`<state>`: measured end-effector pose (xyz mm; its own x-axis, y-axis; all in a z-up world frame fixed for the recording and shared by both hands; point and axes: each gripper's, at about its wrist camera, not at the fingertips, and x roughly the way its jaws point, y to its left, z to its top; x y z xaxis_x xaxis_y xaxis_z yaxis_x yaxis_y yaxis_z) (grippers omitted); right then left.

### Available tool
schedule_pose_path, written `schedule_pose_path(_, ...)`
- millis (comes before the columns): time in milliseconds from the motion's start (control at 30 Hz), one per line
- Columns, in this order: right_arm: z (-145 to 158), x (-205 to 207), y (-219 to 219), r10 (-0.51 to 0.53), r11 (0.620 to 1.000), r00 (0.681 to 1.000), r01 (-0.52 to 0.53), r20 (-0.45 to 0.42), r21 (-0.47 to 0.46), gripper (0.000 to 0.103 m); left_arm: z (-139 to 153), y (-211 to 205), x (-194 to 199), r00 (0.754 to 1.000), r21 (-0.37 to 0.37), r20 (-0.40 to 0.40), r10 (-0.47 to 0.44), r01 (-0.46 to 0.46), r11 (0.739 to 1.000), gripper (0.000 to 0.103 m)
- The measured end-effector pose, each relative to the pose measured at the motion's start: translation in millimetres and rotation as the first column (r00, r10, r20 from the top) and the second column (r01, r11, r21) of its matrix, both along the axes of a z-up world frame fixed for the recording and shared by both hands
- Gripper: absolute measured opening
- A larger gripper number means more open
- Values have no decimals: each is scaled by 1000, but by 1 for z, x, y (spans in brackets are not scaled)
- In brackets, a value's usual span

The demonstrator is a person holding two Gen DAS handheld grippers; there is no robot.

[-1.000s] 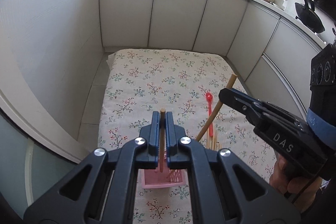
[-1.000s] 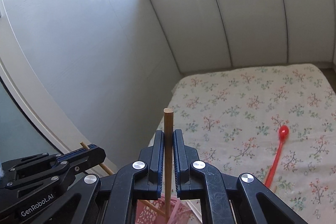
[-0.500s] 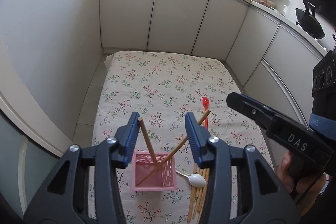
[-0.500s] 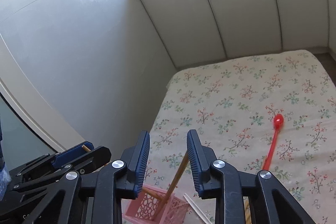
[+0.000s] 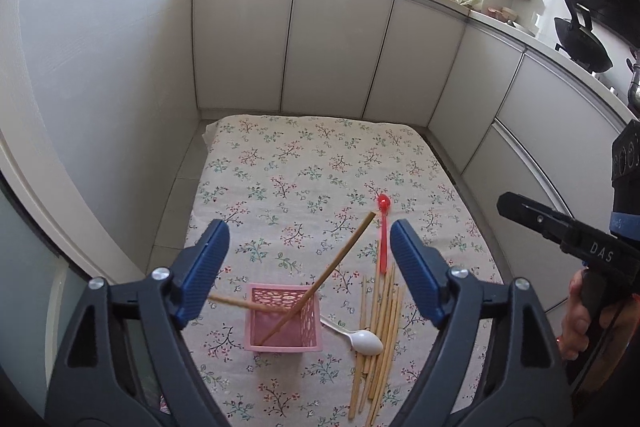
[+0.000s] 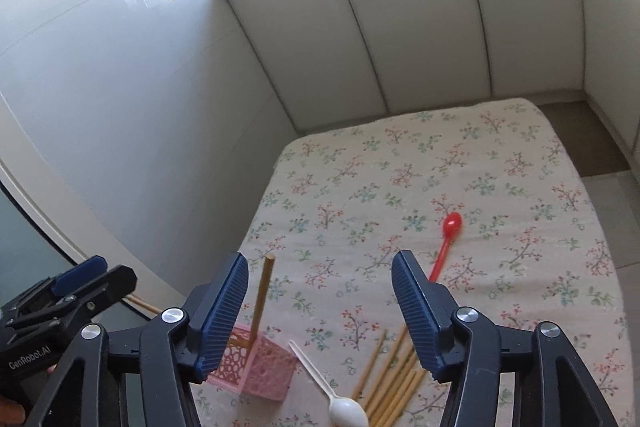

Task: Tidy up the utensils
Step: 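Open the left tool into the cup while the right tool releases its chopstick, then return to the pile and grasp a chopstick with each tool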

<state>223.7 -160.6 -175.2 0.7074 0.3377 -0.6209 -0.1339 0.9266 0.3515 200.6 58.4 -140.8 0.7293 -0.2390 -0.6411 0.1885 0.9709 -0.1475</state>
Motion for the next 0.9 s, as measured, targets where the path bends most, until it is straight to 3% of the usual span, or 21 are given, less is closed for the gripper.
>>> schedule_pose_path(233,-1,-19,-31,-32,999,999,32,-8,-44,78,8,-8,-7,1000,7,30,5,-6,1000,88)
schedule_pose_path(400,-9,-24,-47,-65,996,997,62,-46,-68,81,10,-28,-16,998,-2,28,-62,63,998,90)
schedule_pose_path(667,-28,-23,-78,-136,989,981,125,-139,-83,83,-17,-77,-14,983,28,-85,-162,165,986,91)
schedule_pose_path(900,-54,-22,-105,-210,976,944,187,-255,-112,84,-66,-121,-3,948,76,-231,-220,243,967,91)
